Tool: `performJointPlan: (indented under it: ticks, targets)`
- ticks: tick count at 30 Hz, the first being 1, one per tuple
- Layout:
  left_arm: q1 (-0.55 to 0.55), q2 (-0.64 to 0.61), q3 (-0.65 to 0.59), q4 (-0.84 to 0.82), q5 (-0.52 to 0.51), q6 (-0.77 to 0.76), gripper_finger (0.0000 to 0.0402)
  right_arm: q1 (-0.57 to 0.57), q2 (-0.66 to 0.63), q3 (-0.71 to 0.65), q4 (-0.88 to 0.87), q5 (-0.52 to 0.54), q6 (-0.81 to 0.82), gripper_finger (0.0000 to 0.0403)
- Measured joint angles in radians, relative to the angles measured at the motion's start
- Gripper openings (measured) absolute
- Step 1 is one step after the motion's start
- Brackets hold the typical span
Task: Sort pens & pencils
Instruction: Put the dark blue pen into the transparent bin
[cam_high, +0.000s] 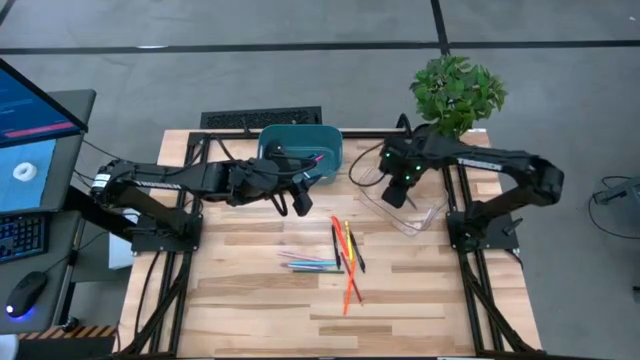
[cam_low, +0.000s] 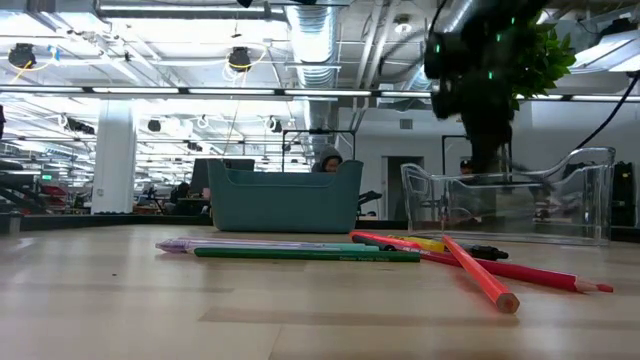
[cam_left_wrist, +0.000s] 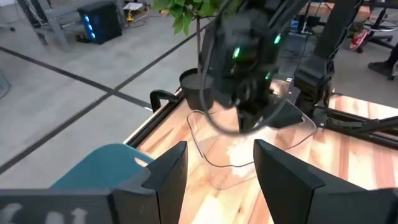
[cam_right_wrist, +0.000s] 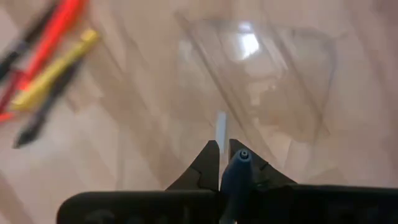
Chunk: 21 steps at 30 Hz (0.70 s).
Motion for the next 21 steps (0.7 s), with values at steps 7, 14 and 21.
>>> performJointPlan:
  ticks: [7,14,21]
  targets:
    - [-0.001,0.0,0.0,-0.023,0.0,-0.016,0.0175,-0.008,0.108,-0.038,0.059,0.069,0.0,0.0029]
    - [-0.001,0.0,0.0,-0.029,0.0,-0.022,0.0175,-0.007,0.196,-0.038,0.129,0.1,-0.001,0.0033]
    - [-0.001,0.0,0.0,-0.066,0.021,-0.044,0.0175,-0.007,0.199,-0.039,0.151,0.102,0.006,0.0081]
